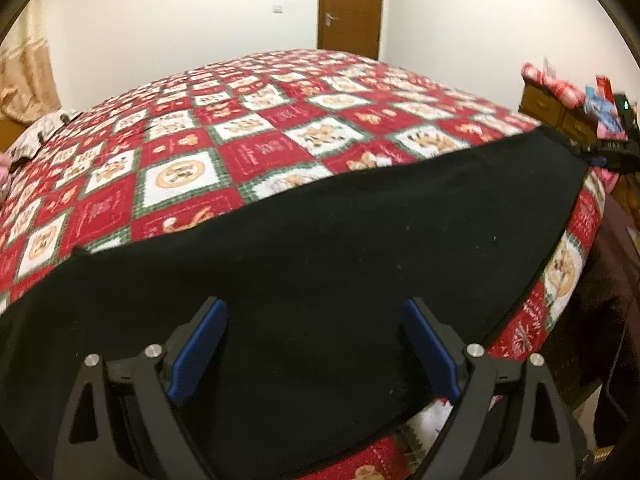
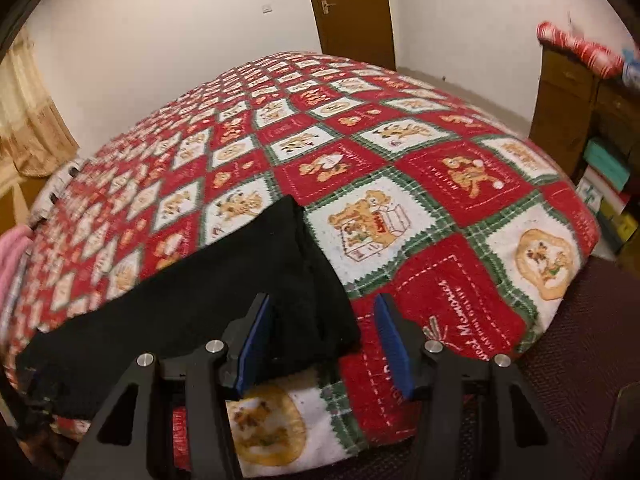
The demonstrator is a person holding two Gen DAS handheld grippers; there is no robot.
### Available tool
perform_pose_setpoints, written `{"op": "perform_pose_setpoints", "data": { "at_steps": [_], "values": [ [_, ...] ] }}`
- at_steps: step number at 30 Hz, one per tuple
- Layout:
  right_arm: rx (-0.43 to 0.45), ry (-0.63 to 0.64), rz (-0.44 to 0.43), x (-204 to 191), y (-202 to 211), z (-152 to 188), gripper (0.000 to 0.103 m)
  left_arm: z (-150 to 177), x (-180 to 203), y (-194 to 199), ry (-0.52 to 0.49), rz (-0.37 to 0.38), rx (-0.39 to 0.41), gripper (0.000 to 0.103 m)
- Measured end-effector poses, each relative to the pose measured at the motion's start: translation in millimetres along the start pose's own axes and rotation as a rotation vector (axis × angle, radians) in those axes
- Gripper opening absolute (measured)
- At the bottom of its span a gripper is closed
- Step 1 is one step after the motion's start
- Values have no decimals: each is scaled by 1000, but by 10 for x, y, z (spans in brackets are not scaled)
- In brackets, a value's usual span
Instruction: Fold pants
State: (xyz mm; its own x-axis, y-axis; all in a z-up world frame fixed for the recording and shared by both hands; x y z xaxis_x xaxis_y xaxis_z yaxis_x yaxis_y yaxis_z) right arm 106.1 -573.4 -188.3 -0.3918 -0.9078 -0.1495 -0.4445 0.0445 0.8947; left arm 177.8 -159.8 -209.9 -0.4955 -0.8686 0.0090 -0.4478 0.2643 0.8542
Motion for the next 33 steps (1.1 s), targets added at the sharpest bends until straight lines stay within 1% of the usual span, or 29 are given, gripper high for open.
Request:
{"op": "perform_pose_setpoints", "data": {
  "at_steps": [2,3,5,7,11,13,18,19,20,22,24,26,28,30,33],
  "values": [
    [2,1,24,-32,50,30,54,-47,50,-19,-42,-14,6,93],
    [1,-1,19,-28,55,33,54,-62,50,-44,-47,-21,2,93],
    [-2,2,22,-37,48,47,54,-83,19,-125,-30,-28,-10,94],
    [1,2,25,-36,63,74,54,-81,11,-142,-9,-20,9,97],
    [12,-4,29,-43,69,104,54,-56,47,-153,-6,-39,25,100],
    [42,-17,-2,-45,65,102,55,-48,48,-152,-2,-39,32,101],
    [79,-44,-51,-48,66,86,55,-29,36,-138,0,-29,42,101],
    [83,-51,-61,-35,72,85,54,-24,37,-136,0,-28,43,101],
    [85,-56,-62,-31,74,84,50,-18,36,-133,-1,-25,46,101],
    [88,-67,-58,0,81,87,46,-15,41,-134,-2,-23,49,101],
    [91,-74,-66,9,78,90,44,-13,42,-135,-1,-22,51,101],
    [101,-77,-75,16,92,84,30,-10,43,-135,-1,-23,52,101],
    [97,-101,-132,51,99,75,30,-10,37,-133,1,-23,52,101],
    [90,-113,-149,91,99,79,30,-10,38,-130,5,-20,55,101],
    [69,-149,-221,163,113,57,30,-10,40,-127,6,-17,56,101]
  ]
}}
Point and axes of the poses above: each gripper's, at about its wrist camera, not at the fingertips, and y roughly against the way its jaws point, x to its right, z to its underside, the point moved 6 cm from there along -y, roughly the way its jaws point, and after that the axes turned 12 degrees about -x, right-handed, at the moved point
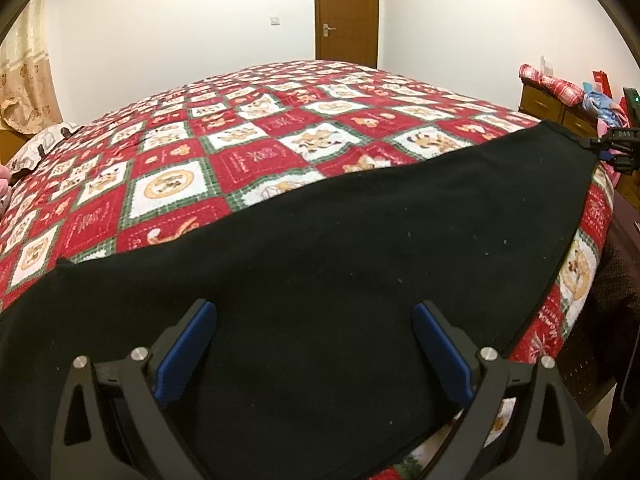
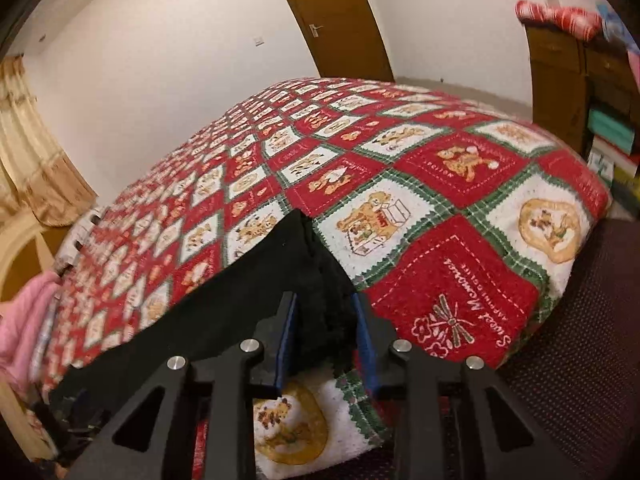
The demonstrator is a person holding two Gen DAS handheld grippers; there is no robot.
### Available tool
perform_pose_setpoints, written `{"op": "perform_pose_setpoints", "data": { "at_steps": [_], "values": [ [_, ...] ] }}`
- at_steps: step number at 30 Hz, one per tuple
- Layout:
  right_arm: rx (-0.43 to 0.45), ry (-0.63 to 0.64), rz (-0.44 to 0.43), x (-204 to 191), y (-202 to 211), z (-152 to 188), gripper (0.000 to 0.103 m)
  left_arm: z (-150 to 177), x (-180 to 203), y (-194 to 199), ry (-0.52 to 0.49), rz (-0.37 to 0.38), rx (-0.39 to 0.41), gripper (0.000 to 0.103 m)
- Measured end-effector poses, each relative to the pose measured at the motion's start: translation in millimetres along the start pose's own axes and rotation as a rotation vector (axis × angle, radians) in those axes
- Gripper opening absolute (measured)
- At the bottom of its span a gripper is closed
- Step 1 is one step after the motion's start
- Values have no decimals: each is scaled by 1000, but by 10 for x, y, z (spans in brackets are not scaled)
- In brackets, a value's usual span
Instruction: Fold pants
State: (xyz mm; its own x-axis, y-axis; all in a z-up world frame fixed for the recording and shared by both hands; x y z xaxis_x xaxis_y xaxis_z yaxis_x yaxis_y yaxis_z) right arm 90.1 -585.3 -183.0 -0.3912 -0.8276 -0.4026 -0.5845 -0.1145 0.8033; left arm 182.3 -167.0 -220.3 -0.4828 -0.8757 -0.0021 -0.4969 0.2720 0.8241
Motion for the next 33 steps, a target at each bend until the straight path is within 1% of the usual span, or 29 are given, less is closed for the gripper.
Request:
{"op": "perform_pose_setpoints", "data": {
  "at_steps": [2,3,5,6,10,14,17,19,20,21,22,23,25,27,33],
  "values": [
    [-18,-31,-63,48,35,-27,31,1,0,0,1,1,0,101],
    [-26,-48,-91,84,64,-41,34,1,1,-1,1,0,0,101],
    [-23,-77,-111,148,118,-62,42,0,0,-1,0,-1,1,101],
    [-30,-89,-118,182,142,-66,42,0,0,0,0,-1,1,101],
    [-55,-99,-132,184,163,-59,42,4,-6,0,1,-1,1,101],
    [-97,-61,-144,49,24,10,42,7,-8,0,1,0,1,101],
    [-55,-26,-110,-10,-44,28,42,7,-5,3,2,2,2,101],
    [-40,-18,-111,-15,-52,21,42,8,-3,12,6,7,3,101],
    [-33,-19,-116,-4,-45,18,40,5,-7,21,8,8,3,101],
    [-28,-22,-118,4,-39,17,36,4,-14,33,12,9,3,101],
    [-21,-19,-107,16,-35,16,21,6,-29,48,19,9,2,101],
    [-16,-12,-102,16,-34,17,17,9,-49,69,31,8,2,101],
    [0,-4,-109,-3,-14,10,13,29,-112,116,54,7,5,101],
    [23,11,-110,-36,31,1,12,60,-209,175,79,-15,15,101],
    [88,102,-100,-314,159,22,12,182,-552,288,163,-71,31,101]
  ]
}}
Point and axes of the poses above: each gripper's, at about its wrist camera, not at the fingertips, and y roughly against the way its jaws point, x to its right, z to its underside, the point moved 6 cm from there along -y, roughly the way its jaws point, and after that the axes turned 12 degrees about -x, right-handed, at the moved point
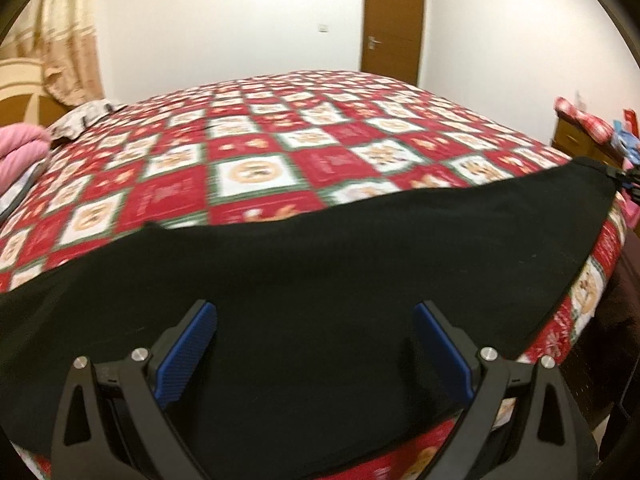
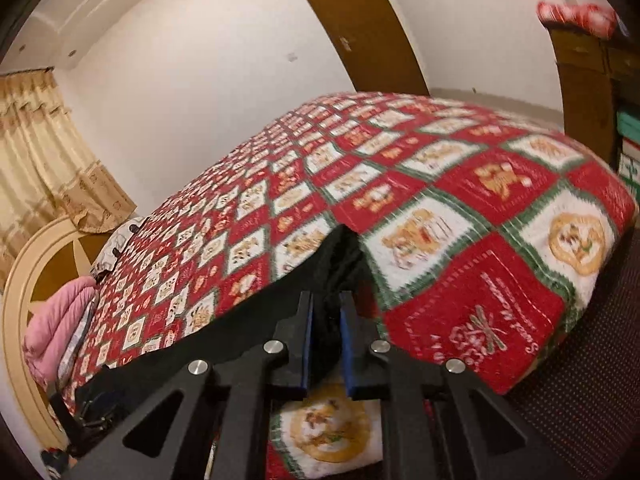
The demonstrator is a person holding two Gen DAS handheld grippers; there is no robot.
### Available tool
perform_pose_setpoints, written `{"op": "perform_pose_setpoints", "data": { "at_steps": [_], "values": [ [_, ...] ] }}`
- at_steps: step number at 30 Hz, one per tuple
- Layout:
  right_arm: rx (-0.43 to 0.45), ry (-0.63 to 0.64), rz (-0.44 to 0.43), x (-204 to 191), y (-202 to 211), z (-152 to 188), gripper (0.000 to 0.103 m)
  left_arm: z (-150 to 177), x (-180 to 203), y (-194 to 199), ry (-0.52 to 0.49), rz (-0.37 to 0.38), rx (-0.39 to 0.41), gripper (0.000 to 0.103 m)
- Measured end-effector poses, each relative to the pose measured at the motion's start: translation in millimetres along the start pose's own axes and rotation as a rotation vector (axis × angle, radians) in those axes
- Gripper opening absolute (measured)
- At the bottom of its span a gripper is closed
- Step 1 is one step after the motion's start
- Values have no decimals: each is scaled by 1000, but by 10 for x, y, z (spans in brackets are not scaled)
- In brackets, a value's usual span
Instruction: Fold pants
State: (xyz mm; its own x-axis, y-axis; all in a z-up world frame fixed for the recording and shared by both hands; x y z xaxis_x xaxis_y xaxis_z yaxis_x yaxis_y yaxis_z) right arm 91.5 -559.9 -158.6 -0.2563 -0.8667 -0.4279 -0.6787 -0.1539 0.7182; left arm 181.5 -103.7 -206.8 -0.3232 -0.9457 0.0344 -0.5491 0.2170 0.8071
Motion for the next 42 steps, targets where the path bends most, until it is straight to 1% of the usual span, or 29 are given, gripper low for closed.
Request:
{"op": "perform_pose_setpoints", "data": {
  "at_steps": [4,9,13,17,24,28,38,42],
  "values": [
    [24,62,9,-221,12,23,12,68,-160,10,42,5,-3,101],
    [22,151,-18,-609,-18,103,11,150,-257,-18,80,27,-2,101],
    [13,186,-57,-893,-63,184,11,176,-259,-6,71,32,8,101],
    [-2,199,-105,-1153,-128,264,11,195,-285,11,83,48,18,101],
    [-67,236,-181,-1657,-398,451,11,231,-319,46,93,70,26,101],
    [-105,279,-207,-1950,-553,578,11,241,-335,51,95,73,30,101],
    [-201,408,-262,-2702,-943,985,11,267,-374,69,101,80,44,101],
    [-222,461,-261,-2938,-1048,1137,11,278,-389,77,101,79,52,101]
  ]
}}
Point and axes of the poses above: each gripper's, at about its wrist camera, not at the fingertips, and y roughly against the way its jaws point, x to its right, z to its underside, the point moved 6 cm from there along -y, roughly the way its jaws point, and after that the axes turned 12 degrees about -x, right-handed, at the moved point
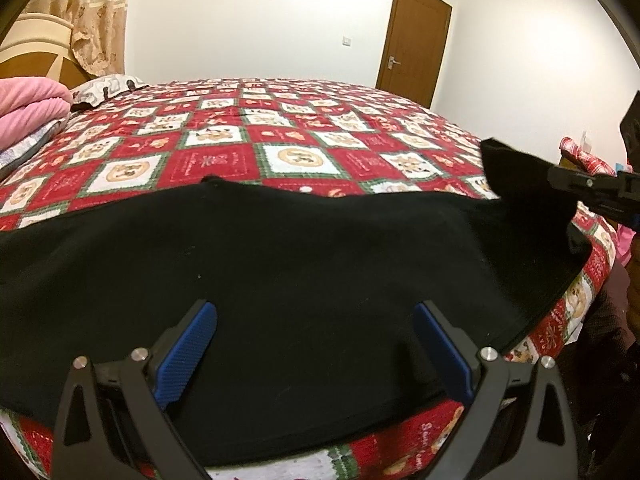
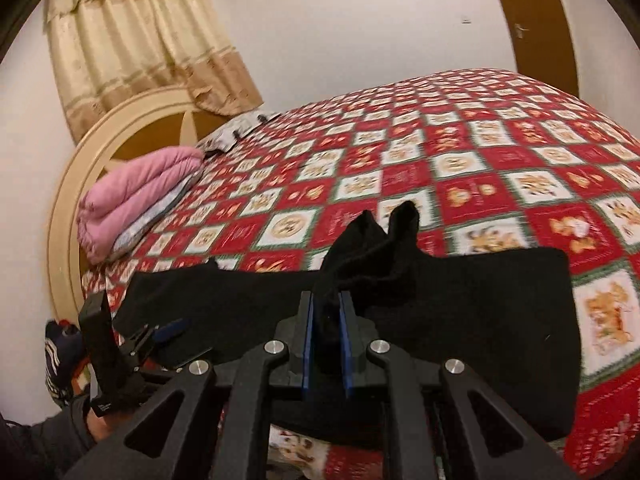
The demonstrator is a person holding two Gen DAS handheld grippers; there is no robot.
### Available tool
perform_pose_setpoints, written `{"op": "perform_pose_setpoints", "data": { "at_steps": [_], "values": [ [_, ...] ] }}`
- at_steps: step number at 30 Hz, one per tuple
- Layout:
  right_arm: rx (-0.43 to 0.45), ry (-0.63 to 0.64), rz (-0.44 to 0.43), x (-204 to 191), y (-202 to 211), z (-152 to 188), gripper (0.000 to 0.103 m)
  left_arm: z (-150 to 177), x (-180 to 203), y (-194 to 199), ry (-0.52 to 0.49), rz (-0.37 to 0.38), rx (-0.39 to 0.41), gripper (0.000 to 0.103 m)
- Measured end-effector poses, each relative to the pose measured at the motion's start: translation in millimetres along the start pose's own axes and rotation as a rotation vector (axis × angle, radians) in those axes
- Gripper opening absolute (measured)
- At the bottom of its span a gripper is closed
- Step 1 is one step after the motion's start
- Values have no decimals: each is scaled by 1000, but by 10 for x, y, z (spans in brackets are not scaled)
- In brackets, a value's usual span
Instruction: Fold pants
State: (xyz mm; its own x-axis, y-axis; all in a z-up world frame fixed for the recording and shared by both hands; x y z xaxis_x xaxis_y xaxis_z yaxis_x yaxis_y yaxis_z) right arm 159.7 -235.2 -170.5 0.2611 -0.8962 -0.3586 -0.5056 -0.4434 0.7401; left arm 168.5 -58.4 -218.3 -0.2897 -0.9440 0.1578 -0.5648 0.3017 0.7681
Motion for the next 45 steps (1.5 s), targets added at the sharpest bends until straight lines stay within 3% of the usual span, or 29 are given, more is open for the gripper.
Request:
{"op": "perform_pose_setpoints", "data": {
  "at_steps": [12,26,28,31,33,38,43,45],
  "values": [
    [-109,95,-35,-448,-500,167,11,7,-49,36,8,7,16,101],
    [-259,197,22,-588,-905,466,13,7,-60,40,15,14,23,101],
    [-269,213,25,-615,-870,458,19,-1,-71,60,25,22,23,101],
    [-282,228,-10,-649,-706,434,41,-23,-96,106,40,31,21,101],
    [-273,249,3,-631,-545,397,45,-57,-90,125,52,48,9,101],
    [-187,204,91,-204,-119,182,45,-199,140,97,25,126,-16,101],
    [-79,-63,141,616,119,80,46,-328,480,-123,23,221,-91,99],
    [-70,-111,144,765,119,78,46,-385,611,-204,27,265,-116,96]
  ]
}}
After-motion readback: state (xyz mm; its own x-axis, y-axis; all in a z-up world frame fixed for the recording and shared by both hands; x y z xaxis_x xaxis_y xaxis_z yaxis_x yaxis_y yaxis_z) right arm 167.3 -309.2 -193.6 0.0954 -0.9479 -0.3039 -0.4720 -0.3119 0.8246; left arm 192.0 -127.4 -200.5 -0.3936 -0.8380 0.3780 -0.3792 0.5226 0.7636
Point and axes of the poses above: each gripper's, at about its wrist camera, not at the fingertips, and y roughly against the way its jaws point, x to its right, z to its underside, the point moved 6 cm from there along -y, roughly the way its jaws point, and after that the axes turned 12 degrees about -x, right-handed, at the moved point
